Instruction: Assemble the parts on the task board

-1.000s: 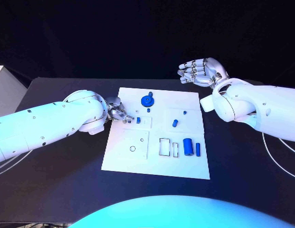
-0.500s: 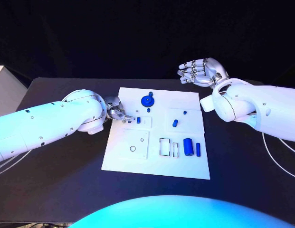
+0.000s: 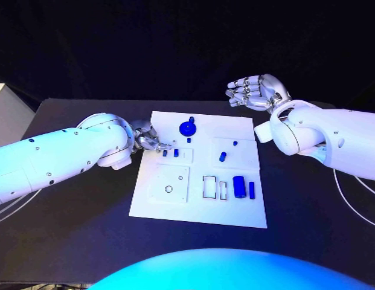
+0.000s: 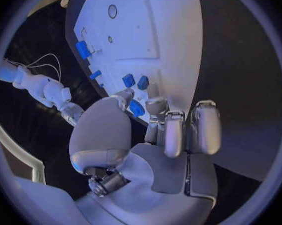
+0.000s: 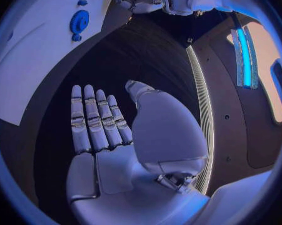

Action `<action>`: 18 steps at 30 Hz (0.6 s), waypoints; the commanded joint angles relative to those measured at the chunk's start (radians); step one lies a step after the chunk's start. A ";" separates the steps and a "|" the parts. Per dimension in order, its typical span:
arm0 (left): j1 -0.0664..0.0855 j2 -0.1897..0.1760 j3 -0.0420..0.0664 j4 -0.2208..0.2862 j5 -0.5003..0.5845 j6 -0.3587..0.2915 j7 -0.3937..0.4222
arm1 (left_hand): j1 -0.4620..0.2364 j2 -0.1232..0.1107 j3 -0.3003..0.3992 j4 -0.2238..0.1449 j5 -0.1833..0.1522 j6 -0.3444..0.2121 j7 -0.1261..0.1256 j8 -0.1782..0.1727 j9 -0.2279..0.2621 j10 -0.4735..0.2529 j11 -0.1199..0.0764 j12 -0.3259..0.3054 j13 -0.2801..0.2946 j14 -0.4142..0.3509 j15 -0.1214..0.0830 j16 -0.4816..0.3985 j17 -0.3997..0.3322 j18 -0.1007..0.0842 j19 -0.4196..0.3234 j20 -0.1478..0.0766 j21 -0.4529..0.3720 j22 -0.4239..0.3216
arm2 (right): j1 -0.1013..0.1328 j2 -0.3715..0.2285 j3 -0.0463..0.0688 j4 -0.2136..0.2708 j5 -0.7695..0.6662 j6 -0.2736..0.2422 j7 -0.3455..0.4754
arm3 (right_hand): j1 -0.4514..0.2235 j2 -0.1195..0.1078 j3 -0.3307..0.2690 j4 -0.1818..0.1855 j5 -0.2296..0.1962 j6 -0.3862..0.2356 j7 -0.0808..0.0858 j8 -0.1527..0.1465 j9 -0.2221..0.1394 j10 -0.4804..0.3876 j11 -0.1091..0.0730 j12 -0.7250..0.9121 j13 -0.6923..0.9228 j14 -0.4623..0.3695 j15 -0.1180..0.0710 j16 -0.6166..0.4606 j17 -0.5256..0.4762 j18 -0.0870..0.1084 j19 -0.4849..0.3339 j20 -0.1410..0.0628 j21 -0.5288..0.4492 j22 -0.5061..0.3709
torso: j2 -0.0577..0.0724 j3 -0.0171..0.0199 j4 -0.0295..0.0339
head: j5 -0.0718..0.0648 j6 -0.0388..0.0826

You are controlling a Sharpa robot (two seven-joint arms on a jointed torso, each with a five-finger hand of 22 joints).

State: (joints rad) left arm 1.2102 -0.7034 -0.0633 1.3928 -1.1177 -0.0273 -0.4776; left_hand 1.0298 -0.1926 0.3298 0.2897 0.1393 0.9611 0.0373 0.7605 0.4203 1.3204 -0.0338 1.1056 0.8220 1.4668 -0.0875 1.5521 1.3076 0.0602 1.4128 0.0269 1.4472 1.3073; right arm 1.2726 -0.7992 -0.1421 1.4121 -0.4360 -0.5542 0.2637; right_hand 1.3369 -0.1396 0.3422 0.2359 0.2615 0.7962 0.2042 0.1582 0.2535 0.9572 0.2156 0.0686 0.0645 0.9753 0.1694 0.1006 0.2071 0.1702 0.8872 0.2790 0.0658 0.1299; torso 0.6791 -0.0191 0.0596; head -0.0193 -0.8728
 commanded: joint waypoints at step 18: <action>0.006 0.003 0.019 -0.011 0.241 -0.232 0.472 | 0.398 -0.023 0.200 -0.108 0.014 -0.265 0.140 -0.151 -0.123 -0.478 0.137 -0.346 -0.414 -0.297 0.127 -0.352 -0.374 0.123 -0.482 0.110 -0.428 -0.565 | -0.004 0.005 0.000 -0.008 -0.002 0.016 0.008 | -0.010 0.003 -0.003 0.004 0.004 0.008 0.072 -0.004 -0.002 0.005 0.000 -0.004 -0.001 0.006 0.002 -0.007 -0.002 0.012 -0.006 0.001 -0.002 -0.003 | 0.002 0.0013 0.0009 | -0.006 0.000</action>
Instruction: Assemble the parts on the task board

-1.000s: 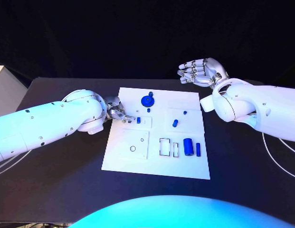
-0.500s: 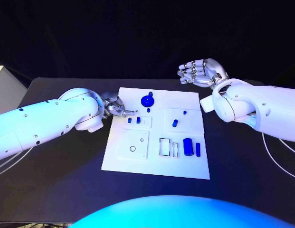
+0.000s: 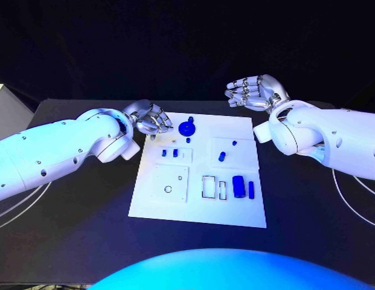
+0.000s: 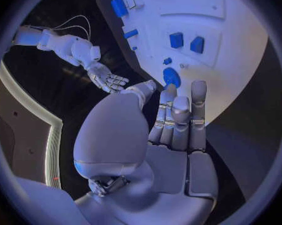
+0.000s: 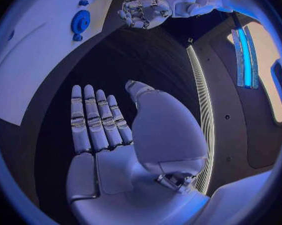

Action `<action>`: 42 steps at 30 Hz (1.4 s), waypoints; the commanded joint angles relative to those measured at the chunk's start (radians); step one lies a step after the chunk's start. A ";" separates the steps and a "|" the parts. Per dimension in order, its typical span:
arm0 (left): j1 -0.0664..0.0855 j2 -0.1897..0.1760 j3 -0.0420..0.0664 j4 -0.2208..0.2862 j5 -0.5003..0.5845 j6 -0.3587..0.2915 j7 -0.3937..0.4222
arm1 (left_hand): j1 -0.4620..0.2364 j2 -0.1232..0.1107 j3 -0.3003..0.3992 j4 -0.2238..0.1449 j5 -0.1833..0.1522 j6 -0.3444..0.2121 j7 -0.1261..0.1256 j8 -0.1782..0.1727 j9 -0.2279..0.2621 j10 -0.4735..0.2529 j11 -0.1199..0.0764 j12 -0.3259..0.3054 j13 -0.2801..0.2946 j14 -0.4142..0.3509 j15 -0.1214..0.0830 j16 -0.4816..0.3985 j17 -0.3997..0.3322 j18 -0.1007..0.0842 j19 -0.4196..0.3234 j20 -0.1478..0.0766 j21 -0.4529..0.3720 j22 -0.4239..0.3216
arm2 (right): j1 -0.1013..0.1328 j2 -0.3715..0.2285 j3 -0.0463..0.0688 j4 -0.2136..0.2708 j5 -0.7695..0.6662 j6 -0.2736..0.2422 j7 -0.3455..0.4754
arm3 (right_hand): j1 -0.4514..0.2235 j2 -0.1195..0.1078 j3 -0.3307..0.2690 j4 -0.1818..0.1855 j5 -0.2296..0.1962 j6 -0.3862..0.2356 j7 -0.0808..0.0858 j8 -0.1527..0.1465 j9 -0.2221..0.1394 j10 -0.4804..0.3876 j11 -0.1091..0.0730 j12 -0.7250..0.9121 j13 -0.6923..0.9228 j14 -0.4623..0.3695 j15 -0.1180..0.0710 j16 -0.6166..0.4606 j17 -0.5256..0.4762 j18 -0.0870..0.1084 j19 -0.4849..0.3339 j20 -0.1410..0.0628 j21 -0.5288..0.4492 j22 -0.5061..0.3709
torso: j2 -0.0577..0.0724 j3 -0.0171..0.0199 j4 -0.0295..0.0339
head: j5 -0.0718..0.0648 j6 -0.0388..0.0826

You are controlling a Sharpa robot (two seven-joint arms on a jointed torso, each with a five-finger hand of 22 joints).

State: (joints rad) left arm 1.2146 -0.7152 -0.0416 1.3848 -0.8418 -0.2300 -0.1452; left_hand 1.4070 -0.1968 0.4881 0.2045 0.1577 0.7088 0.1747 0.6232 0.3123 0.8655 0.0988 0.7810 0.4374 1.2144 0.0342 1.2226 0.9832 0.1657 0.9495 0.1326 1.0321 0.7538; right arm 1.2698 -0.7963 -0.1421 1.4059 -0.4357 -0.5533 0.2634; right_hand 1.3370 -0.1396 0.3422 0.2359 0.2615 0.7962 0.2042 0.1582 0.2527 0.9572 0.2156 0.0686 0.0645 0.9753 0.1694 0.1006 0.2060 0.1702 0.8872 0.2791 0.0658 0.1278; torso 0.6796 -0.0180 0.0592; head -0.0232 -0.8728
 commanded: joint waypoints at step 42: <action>-0.004 0.264 -0.064 -0.233 -0.748 0.086 0.140 | -0.016 -0.075 0.135 -0.193 -0.008 0.060 -0.023 -0.139 -0.116 -0.125 0.036 -0.120 -0.239 -0.204 0.031 -0.025 -0.330 0.018 -0.080 0.031 0.018 0.038 | -0.009 0.015 0.000 -0.005 -0.002 0.012 0.013 | -0.008 0.004 -0.002 0.002 0.005 0.008 0.071 -0.005 -0.001 0.005 0.000 -0.004 -0.001 0.007 0.002 -0.008 -0.003 0.012 -0.007 0.001 -0.002 -0.003 | 0.000 -0.0024 0.0003 | -0.019 0.000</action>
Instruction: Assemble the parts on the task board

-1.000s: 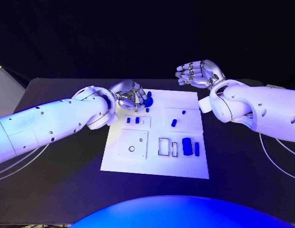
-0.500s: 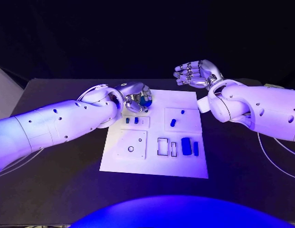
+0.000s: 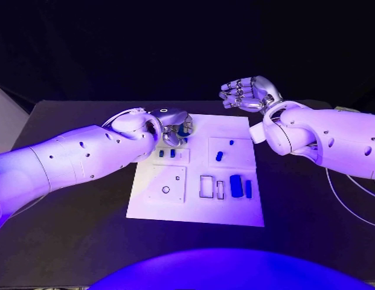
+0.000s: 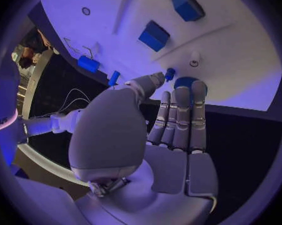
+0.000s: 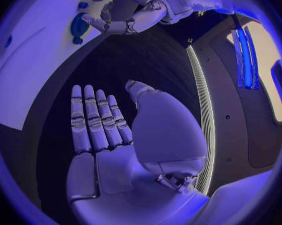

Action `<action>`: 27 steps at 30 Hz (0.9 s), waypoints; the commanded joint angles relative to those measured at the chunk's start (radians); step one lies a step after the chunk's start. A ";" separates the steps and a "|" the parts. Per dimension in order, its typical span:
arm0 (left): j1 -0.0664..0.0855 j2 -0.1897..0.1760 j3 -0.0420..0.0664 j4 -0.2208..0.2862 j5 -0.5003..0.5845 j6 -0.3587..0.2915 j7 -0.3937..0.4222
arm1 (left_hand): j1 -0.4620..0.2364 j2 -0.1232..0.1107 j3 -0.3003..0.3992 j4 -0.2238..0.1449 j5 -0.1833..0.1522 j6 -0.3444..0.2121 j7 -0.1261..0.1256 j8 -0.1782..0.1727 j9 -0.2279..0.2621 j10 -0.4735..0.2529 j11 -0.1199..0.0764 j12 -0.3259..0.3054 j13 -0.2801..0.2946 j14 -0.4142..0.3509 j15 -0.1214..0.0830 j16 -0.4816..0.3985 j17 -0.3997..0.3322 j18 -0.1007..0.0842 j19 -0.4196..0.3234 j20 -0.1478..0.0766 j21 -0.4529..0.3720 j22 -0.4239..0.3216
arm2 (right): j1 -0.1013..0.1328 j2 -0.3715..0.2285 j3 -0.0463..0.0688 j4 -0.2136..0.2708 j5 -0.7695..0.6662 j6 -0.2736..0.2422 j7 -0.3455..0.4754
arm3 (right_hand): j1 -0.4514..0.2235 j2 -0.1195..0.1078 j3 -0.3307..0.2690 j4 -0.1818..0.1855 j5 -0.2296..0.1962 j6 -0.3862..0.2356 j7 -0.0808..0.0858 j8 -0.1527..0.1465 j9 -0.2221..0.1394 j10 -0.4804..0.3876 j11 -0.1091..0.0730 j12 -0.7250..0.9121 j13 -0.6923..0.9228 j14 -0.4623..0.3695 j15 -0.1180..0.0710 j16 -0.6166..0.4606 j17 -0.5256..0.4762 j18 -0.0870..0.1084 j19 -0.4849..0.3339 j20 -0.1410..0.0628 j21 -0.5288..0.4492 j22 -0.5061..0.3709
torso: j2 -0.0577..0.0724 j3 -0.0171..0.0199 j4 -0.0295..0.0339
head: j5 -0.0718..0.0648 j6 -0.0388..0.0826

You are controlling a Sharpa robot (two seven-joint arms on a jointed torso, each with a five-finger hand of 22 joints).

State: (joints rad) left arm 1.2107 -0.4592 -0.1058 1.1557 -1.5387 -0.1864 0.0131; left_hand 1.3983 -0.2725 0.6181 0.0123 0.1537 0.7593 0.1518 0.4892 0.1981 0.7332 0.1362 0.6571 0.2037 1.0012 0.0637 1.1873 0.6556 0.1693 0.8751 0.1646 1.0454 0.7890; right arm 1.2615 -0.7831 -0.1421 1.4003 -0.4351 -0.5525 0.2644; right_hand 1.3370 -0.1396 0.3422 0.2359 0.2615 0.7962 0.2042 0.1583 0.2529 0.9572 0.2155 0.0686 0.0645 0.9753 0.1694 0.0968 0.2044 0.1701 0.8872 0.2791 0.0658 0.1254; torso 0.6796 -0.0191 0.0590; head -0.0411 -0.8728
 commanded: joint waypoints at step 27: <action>-0.006 0.033 -0.007 -0.031 -0.063 0.106 -0.023 | -0.022 0.034 0.065 -0.033 -0.009 0.131 -0.009 -0.064 -0.007 0.175 -0.038 -0.035 -0.069 0.091 -0.028 0.135 0.051 0.011 0.017 -0.025 0.068 0.062 | 0.000 0.001 0.000 0.003 -0.001 0.014 0.012 | -0.006 0.005 0.000 -0.001 0.006 0.009 0.071 -0.007 -0.002 0.006 -0.001 -0.005 -0.001 0.009 0.001 -0.006 -0.003 0.012 -0.007 0.001 -0.001 -0.004 | 0.000 -0.0003 0.0020 | -0.009 0.000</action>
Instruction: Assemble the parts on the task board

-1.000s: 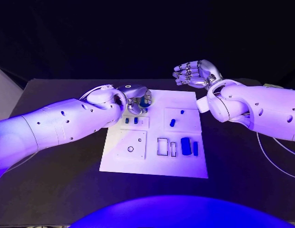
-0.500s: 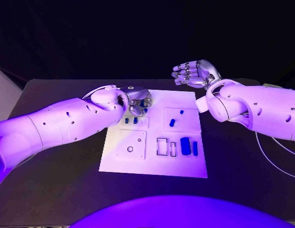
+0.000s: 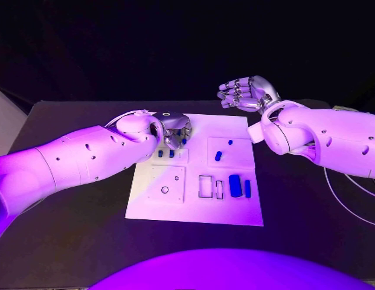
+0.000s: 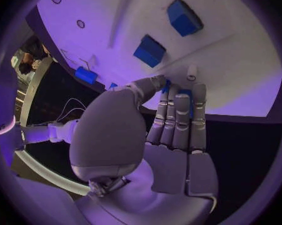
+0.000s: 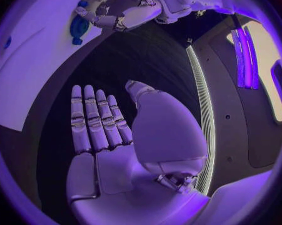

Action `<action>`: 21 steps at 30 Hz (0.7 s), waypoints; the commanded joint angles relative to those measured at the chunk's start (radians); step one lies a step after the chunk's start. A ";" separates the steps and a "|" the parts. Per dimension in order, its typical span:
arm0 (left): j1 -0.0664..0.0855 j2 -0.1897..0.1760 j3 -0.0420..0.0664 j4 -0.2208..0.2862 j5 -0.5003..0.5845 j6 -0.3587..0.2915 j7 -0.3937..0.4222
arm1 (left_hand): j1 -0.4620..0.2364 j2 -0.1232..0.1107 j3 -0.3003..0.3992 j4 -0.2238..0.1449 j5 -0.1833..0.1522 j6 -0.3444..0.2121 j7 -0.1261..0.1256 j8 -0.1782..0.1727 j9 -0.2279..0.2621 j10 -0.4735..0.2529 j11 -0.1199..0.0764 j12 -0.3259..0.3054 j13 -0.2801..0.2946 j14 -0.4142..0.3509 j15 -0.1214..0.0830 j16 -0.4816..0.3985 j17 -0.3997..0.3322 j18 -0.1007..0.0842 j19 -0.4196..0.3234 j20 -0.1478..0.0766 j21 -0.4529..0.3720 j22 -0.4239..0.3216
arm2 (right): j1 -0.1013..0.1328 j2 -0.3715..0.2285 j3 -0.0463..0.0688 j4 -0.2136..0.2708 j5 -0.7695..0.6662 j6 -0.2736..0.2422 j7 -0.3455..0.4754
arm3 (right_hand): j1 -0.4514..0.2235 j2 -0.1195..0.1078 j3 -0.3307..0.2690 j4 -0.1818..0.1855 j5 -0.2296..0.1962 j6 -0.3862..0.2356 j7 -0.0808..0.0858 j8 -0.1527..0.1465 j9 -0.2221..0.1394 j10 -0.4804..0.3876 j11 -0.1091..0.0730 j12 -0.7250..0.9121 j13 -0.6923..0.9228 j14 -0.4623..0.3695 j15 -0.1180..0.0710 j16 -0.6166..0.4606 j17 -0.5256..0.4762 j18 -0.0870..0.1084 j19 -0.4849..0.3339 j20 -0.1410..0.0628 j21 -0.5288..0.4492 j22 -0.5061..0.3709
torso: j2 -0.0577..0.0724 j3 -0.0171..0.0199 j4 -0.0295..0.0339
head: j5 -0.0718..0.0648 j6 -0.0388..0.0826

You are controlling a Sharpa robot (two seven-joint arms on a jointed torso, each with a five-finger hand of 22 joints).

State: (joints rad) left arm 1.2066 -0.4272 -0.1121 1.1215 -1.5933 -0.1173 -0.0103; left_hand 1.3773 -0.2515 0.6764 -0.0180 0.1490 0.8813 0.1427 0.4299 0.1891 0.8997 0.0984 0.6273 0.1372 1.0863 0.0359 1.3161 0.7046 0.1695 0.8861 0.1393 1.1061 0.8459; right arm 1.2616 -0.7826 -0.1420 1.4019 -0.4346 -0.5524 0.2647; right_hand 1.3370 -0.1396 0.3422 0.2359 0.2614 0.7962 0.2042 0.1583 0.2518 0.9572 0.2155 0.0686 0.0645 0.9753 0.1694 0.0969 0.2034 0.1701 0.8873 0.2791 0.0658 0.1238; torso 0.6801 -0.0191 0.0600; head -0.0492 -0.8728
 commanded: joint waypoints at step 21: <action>-0.002 -0.009 -0.001 0.009 0.015 -0.028 0.025 | -0.003 0.050 0.011 -0.022 -0.005 0.103 -0.006 -0.022 0.031 0.150 -0.028 -0.079 -0.027 0.118 -0.026 0.077 0.121 -0.010 0.105 -0.020 0.086 0.109 | 0.000 0.001 0.000 0.000 0.000 0.014 0.011 | -0.006 0.005 0.000 -0.001 0.006 0.009 0.071 -0.007 -0.001 0.006 -0.001 -0.005 -0.001 0.009 0.001 -0.006 -0.002 0.012 -0.007 0.001 -0.001 -0.003 | -0.001 -0.0003 -0.0001 | 0.002 0.000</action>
State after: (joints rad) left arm 1.2059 -0.4360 -0.1129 1.1288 -1.5909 -0.1160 -0.0031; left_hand 1.3747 -0.2115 0.6883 -0.0361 0.1488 0.9802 0.1369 0.4065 0.2150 1.0465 0.0702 0.5491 0.1102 1.1998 0.0086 1.3895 0.8239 0.1694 0.9868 0.1178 1.1916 0.9539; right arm 1.2617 -0.7817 -0.1420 1.4008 -0.4326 -0.5523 0.2647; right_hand 1.3371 -0.1395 0.3422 0.2359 0.2614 0.7962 0.2042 0.1583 0.2519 0.9572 0.2155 0.0686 0.0645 0.9790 0.1731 0.0969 0.2022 0.1702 0.8873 0.2791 0.0658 0.1221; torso 0.6788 -0.0195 0.0602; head -0.0473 -0.8728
